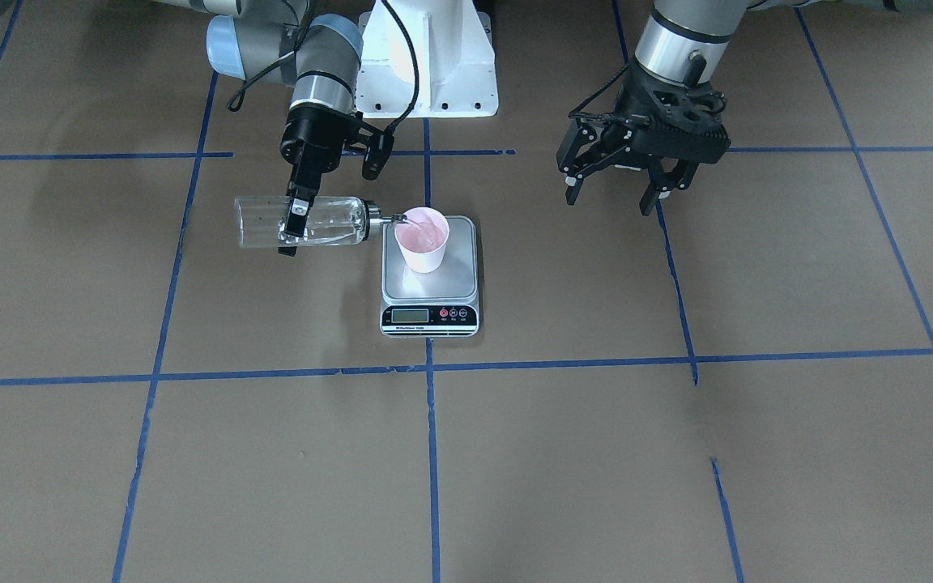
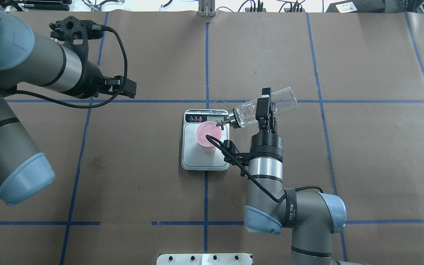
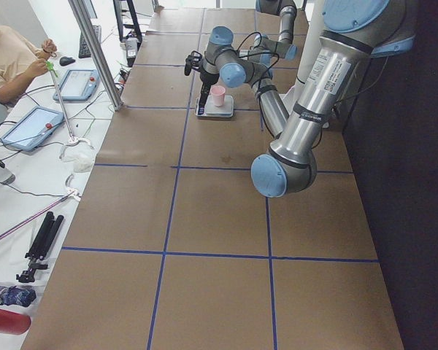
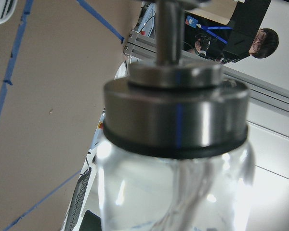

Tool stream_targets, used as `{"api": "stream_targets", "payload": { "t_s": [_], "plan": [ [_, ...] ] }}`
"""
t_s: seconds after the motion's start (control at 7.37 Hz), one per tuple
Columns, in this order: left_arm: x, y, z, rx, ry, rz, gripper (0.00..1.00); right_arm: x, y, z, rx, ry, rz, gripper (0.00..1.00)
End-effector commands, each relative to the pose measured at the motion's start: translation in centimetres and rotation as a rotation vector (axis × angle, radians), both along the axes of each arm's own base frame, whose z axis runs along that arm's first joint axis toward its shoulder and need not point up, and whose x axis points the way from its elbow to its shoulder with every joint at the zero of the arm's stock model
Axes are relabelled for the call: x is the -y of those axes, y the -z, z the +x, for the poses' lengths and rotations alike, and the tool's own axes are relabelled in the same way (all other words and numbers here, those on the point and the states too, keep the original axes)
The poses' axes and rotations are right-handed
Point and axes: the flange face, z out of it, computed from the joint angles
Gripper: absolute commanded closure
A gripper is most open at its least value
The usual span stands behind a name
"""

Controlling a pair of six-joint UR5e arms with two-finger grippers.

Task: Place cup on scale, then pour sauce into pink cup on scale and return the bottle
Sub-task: 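Tilt the dispenser with the right gripper to pour into the pink cup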

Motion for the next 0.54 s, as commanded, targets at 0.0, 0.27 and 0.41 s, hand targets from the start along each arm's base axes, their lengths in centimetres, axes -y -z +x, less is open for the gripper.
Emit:
{"api": "stream_targets", "payload": {
  "t_s": [0.0, 0.27, 0.41],
  "plan": [
    [-0.02, 0.03, -0.02, -0.001, 0.000, 0.001, 0.01, -0.23, 0.70, 1.02, 0.024, 0.003, 0.002, 1.00],
    [-0.02, 0.03, -0.02, -0.001, 0.000, 0.001, 0.01, -0.26, 0.75, 1.13, 0.027, 0.003, 0.003, 1.00],
    [-0.02, 0.03, -0.02, -0.001, 0.000, 0.001, 0.01, -0.27, 0.72, 1.19, 0.027, 0.003, 0.003, 1.00]
  ]
}}
